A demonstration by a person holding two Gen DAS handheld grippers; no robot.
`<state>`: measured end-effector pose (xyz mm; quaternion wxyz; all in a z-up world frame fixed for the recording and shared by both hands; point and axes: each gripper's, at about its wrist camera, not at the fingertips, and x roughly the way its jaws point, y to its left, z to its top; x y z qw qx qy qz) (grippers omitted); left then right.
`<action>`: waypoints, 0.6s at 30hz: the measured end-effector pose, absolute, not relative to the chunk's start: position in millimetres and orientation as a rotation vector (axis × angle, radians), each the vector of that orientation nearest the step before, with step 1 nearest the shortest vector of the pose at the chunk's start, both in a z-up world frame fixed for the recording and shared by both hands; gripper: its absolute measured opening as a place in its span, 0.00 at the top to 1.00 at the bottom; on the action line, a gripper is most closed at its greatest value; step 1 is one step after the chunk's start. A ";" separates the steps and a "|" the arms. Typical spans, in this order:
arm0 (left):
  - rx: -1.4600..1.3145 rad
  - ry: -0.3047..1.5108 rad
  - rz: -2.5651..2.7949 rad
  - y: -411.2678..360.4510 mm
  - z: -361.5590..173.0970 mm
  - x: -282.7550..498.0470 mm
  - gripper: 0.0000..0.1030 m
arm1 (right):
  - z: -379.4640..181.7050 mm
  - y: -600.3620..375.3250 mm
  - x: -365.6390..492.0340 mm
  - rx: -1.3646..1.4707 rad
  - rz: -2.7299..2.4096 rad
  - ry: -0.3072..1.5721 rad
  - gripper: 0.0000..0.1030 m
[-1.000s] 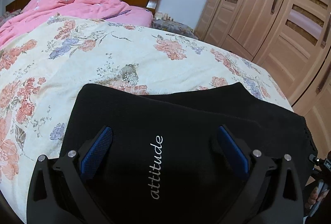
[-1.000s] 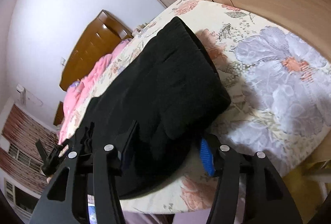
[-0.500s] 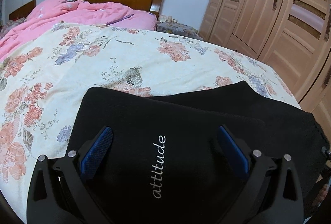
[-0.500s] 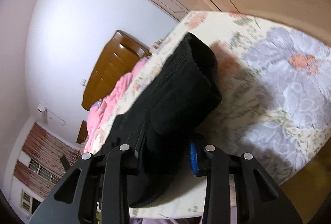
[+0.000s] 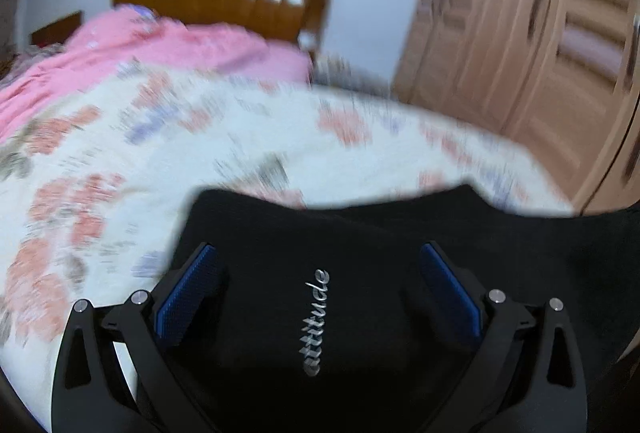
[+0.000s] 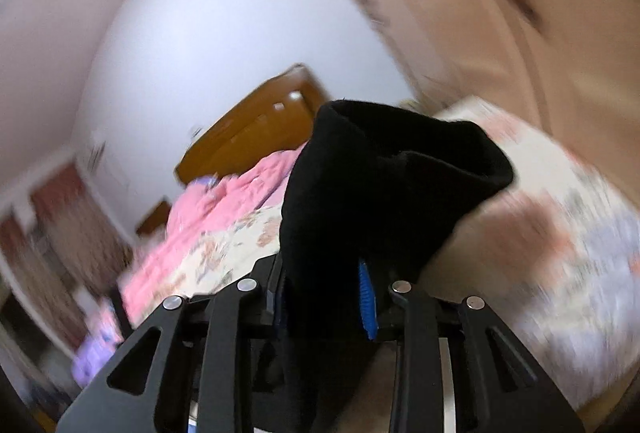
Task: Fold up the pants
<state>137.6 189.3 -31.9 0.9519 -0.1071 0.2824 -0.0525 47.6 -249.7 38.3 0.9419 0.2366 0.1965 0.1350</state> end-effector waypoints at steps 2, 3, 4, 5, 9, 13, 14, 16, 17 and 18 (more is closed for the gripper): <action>-0.291 0.484 -0.110 204.5 -24.2 108.0 0.02 | 59.9 -203.5 55.8 0.351 0.340 0.375 0.71; -0.313 0.457 -0.095 212.4 -21.9 94.4 0.02 | 64.6 -187.8 58.0 0.312 0.364 0.369 0.72; -0.318 0.441 -0.063 221.6 -20.3 80.1 0.02 | 72.1 -155.8 63.8 0.242 0.410 0.364 0.72; -0.311 0.438 -0.043 228.8 -19.2 70.5 0.02 | 74.7 -135.3 66.7 0.204 0.439 0.364 0.72; -0.293 0.423 0.062 263.9 -12.4 32.8 0.02 | 70.7 -22.1 72.6 -0.009 0.578 0.377 0.72; -0.298 0.394 0.152 298.1 -4.9 -3.8 0.02 | 33.0 84.0 72.5 -0.217 0.690 0.453 0.73; -0.292 0.394 0.169 304.3 -4.6 -10.7 0.02 | 18.1 107.7 72.9 -0.300 0.696 0.486 0.73; -0.285 0.409 0.198 314.0 -6.1 -19.2 0.02 | -21.8 140.3 75.2 -0.444 0.699 0.572 0.73; -0.284 0.420 0.212 318.9 -9.0 -23.1 0.02 | -41.6 148.9 71.2 -0.499 0.706 0.595 0.73; -0.285 0.427 0.216 320.8 -10.9 -25.6 0.02 | -47.8 150.9 58.5 -0.561 0.678 0.523 0.73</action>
